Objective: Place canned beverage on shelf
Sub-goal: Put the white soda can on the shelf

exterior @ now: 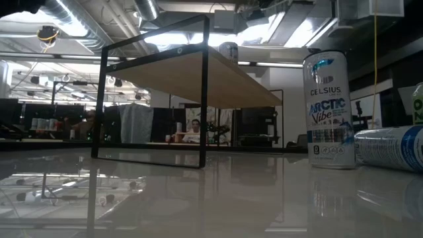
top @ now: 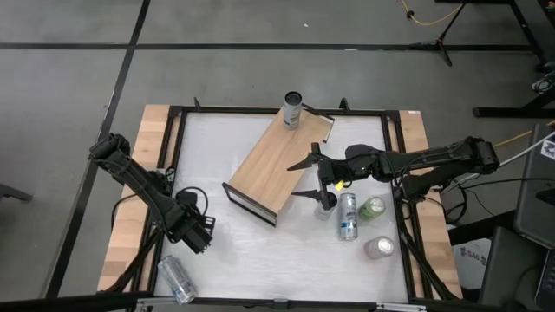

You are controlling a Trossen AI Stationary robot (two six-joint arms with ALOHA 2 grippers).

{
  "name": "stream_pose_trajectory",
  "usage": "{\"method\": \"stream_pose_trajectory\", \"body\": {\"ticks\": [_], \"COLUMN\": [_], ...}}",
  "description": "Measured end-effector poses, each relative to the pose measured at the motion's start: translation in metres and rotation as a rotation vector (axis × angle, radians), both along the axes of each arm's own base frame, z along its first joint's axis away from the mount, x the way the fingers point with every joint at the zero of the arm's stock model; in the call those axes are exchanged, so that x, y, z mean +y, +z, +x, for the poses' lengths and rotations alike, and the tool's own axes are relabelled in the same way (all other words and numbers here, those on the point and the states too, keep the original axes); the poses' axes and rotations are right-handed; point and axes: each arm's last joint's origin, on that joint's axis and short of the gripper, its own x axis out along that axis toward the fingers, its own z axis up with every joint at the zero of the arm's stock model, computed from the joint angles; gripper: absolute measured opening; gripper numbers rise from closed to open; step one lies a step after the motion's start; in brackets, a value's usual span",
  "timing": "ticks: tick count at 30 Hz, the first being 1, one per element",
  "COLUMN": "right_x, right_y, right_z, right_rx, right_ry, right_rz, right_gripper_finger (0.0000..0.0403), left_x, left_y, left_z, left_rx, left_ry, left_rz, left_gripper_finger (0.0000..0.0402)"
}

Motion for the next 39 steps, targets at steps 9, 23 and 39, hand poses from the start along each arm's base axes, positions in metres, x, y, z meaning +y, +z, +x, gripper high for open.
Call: {"method": "stream_pose_trajectory", "body": {"ticks": [9, 23, 39], "right_x": [0.000, -0.006, -0.007], "right_y": [0.000, 0.000, -0.001], "right_z": [0.000, 0.001, 0.001], "right_rx": [0.000, 0.003, 0.005], "right_ry": [-0.002, -0.193, -0.219], "right_rz": [0.000, -0.023, -0.024], "right_gripper_finger": [0.0315, 0.0315, 0.0315], "left_x": [-0.004, -0.002, 0.046], "left_y": [0.019, 0.108, 0.187], "left_z": [0.004, 0.017, 0.035], "left_rx": [-0.026, -0.239, -0.600], "left_ry": [-0.078, -0.240, -0.288], "left_rz": [-0.041, -0.221, -0.234], "left_gripper_finger": [0.0239, 0.0239, 0.0239]}}
